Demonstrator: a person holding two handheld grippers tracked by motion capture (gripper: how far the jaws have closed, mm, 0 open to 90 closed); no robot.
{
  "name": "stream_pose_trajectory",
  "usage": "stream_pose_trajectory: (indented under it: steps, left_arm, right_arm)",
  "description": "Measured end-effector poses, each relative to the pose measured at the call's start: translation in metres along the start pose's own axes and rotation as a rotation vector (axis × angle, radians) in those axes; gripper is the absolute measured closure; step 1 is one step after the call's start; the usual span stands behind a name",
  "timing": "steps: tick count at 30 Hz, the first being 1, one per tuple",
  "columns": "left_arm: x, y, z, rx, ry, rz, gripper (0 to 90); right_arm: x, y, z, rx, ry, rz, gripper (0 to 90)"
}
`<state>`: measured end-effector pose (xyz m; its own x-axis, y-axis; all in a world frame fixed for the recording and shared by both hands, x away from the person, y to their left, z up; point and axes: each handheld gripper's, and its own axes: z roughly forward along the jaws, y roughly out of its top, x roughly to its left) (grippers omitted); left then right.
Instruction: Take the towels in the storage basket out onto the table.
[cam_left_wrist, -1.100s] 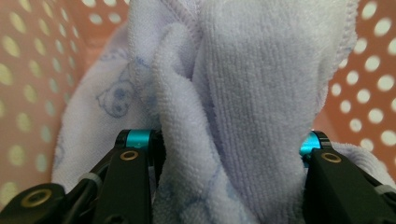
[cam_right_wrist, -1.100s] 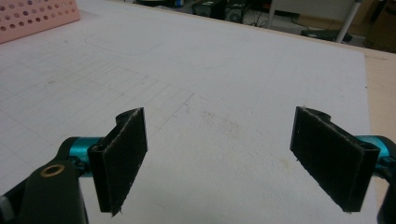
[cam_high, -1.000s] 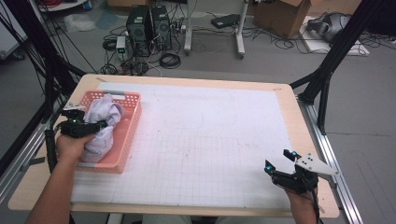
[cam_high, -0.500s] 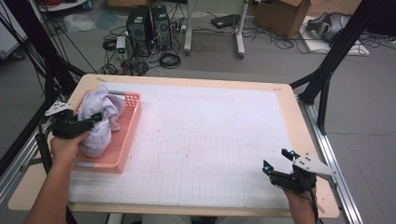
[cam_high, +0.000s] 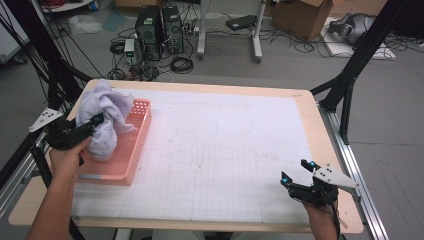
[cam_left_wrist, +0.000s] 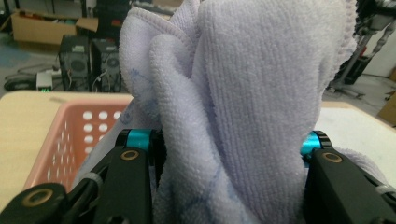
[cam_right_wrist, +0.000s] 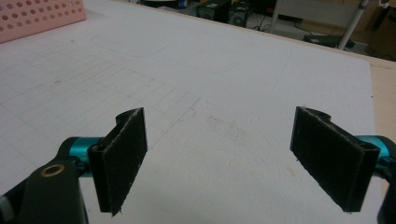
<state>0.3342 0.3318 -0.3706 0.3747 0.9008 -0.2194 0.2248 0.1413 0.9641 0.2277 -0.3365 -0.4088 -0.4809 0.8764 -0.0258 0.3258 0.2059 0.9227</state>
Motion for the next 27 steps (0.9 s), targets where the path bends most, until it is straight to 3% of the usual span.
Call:
stream_pose_trajectory:
  steps: [11, 16, 17, 19, 21, 22, 23, 24, 27]
  left_arm:
    - [-0.011, 0.016, -0.004, -0.092, -0.099, 0.060, 54.5]
    - [-0.017, 0.025, -0.007, -0.139, -0.161, 0.068, 54.5]
    - [-0.022, 0.030, -0.009, -0.158, -0.190, 0.074, 54.5]
    - [-0.026, 0.033, -0.009, -0.161, -0.204, 0.081, 54.4]
    - [-0.038, 0.040, -0.008, -0.172, -0.254, 0.102, 54.3]
    - [-0.038, 0.040, -0.008, -0.172, -0.254, 0.102, 54.3]
    - [-0.047, 0.044, -0.006, -0.179, -0.291, 0.111, 54.3]
    - [-0.047, 0.044, -0.006, -0.179, -0.291, 0.111, 54.2]
    - [-0.062, 0.050, -0.002, -0.187, -0.345, 0.126, 54.0]
  right_arm:
    - [0.001, 0.001, 0.000, 0.000, 0.003, -0.002, 17.3]
    - [0.001, 0.001, 0.001, 0.003, 0.005, -0.003, 17.3]
    - [0.001, 0.001, 0.001, 0.003, 0.005, -0.003, 17.3]
    - [0.001, 0.001, 0.001, 0.002, 0.007, -0.004, 17.3]
    - [0.002, 0.001, 0.002, 0.001, 0.009, -0.007, 17.3]
    - [0.002, 0.001, 0.002, 0.004, 0.010, -0.007, 17.3]
    - [0.003, 0.002, 0.002, 0.001, 0.011, -0.011, 17.3]
    - [0.003, 0.002, 0.002, 0.001, 0.011, -0.011, 17.3]
    - [0.003, 0.002, 0.003, 0.002, 0.014, -0.013, 17.3]
